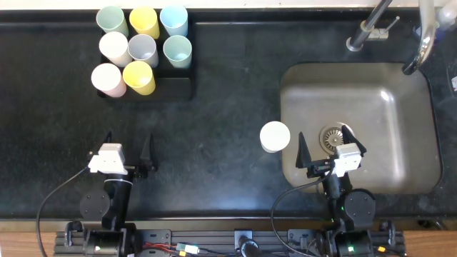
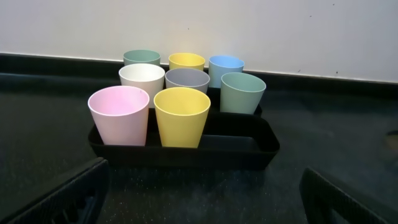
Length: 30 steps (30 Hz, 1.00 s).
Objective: Store Cups
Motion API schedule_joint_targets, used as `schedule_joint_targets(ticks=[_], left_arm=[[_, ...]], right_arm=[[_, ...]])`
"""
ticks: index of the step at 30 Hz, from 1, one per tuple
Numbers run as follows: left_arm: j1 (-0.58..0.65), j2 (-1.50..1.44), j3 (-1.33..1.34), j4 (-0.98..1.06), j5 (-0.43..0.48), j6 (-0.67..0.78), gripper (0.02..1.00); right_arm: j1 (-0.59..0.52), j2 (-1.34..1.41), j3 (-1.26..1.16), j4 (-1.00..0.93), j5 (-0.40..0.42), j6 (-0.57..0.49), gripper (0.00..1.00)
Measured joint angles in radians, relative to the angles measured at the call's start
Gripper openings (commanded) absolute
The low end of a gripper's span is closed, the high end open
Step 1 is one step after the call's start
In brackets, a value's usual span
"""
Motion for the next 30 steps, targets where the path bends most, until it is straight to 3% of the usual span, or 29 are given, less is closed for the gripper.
schedule_joint_targets(ticks=[24, 30], left_arm=[[0.0, 0.0, 0.0, 0.0, 0.0, 0.0, 1.0], [0.0, 0.0, 0.0, 0.0, 0.0, 0.0, 1.0]], right_arm=[[0.0, 0.001, 0.0, -0.001, 0.013, 0.027, 0.996], [0.0, 0.235, 0.211, -0.293, 0.014, 0.101, 0.996]])
